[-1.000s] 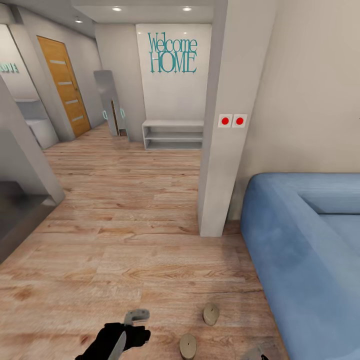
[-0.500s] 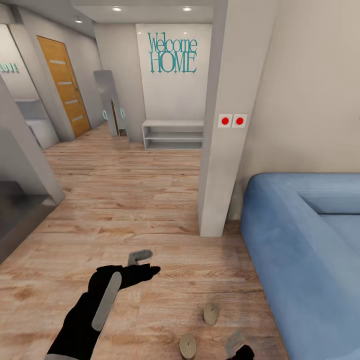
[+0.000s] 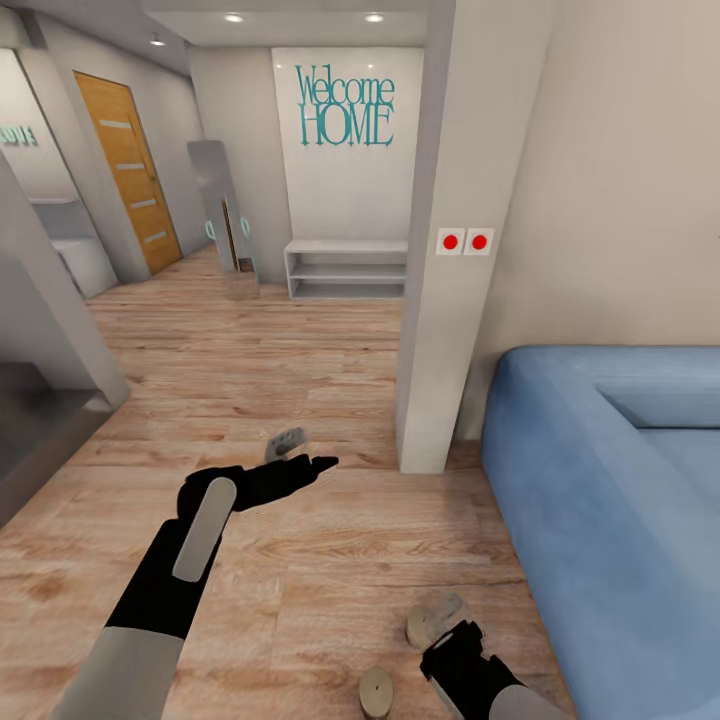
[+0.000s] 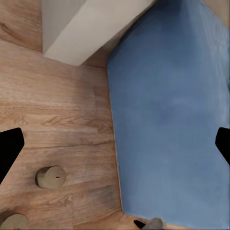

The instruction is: Place each of the two pumpkins and all three candles from the living room inside a cabinet in the living room (use any cabinet), then make sure every cabinet is closed, and position the cauldron so it is next to a table in the living room.

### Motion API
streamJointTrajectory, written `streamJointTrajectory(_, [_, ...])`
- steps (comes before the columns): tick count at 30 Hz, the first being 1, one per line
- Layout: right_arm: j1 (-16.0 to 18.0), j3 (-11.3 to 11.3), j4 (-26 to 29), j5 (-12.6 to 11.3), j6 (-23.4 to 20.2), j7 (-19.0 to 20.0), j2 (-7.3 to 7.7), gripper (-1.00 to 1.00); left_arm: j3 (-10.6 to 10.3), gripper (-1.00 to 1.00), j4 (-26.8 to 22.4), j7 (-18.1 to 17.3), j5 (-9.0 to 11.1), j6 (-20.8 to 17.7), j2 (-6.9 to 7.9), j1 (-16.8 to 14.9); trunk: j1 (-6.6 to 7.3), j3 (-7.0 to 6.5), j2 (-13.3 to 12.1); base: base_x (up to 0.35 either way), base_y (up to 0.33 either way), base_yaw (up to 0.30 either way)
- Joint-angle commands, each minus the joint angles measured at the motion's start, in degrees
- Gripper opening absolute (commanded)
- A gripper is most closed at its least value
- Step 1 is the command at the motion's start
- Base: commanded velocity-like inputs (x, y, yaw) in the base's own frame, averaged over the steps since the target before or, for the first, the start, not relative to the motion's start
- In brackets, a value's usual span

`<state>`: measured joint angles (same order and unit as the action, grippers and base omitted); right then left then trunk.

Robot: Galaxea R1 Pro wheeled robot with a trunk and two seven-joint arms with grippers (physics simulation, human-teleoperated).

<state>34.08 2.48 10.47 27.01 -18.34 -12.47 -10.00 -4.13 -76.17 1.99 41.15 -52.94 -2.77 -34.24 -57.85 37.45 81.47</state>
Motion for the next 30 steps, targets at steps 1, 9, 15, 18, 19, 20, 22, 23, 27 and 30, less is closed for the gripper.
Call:
streamJointTrajectory(1, [0.11,-0.01,-0.07,0.01,0.1,2.0,0.0,1.0,-0.06,1.0,-0.04,-0.35,0.11,-0.02,-0.01,-0.01,0.0,0.0,0.0,0.0,0.0,0.0])
streamJointTrajectory(9, [0.28,-0.01,0.27,-0.09,3.4,7.95,0.15,1.0,-0.68,1.0,-1.19,-2.44,0.33,-0.01,-0.65,-0.03,0.0,0.0,0.0,0.0,0.0,0.007])
streamJointTrajectory(15, [0.29,-0.01,0.3,-0.12,3.83,8.07,0.2,1.0,-0.87,1.0,-1.26,-2.52,0.33,0.11,-0.9,0.04,0.0,0.0,0.0,0.0,0.0,0.217])
streamJointTrajectory(18, [0.29,-0.02,0.33,-0.12,3.88,8.01,0.23,1.0,-0.88,1.0,-1.26,-2.52,0.33,0.16,-0.96,0.05,0.0,0.0,0.0,0.0,0.0,0.279])
streamJointTrajectory(19, [0.29,-0.02,0.33,-0.12,3.9,8.0,0.23,1.0,-0.88,1.0,-1.26,-2.54,0.33,0.18,-0.97,0.04,0.0,0.0,0.0,0.0,0.0,0.284])
streamJointTrajectory(20, [0.29,-0.02,0.33,-0.12,3.91,8.0,0.24,1.0,-0.88,1.0,-1.26,-2.56,0.33,0.19,-0.99,0.04,0.0,0.0,0.0,0.0,0.0,0.286])
streamJointTrajectory(22, [0.29,-0.01,0.34,-0.12,3.92,7.99,0.24,1.0,-0.88,1.0,-1.26,-2.59,0.33,0.2,-0.96,0.05,0.0,0.0,0.0,0.0,0.0,0.286])
streamJointTrajectory(23, [0.29,0.0,0.34,-0.12,3.92,7.99,0.24,1.0,-0.88,1.0,-1.26,-2.59,0.33,0.2,-0.96,0.03,0.0,0.0,0.0,0.0,0.0,0.287])
streamJointTrajectory(27, [0.29,0.03,0.34,-0.12,3.91,7.99,0.24,1.0,-0.88,1.0,-1.26,-2.61,0.33,0.2,-0.95,0.03,0.0,0.0,0.0,0.0,0.0,0.241])
streamJointTrajectory(30, [0.29,-0.01,0.34,-0.12,3.87,8.0,0.24,1.0,-0.88,1.0,-1.23,-2.61,0.33,0.21,-0.95,0.03,0.0,0.0,0.0,0.002,0.0,0.077])
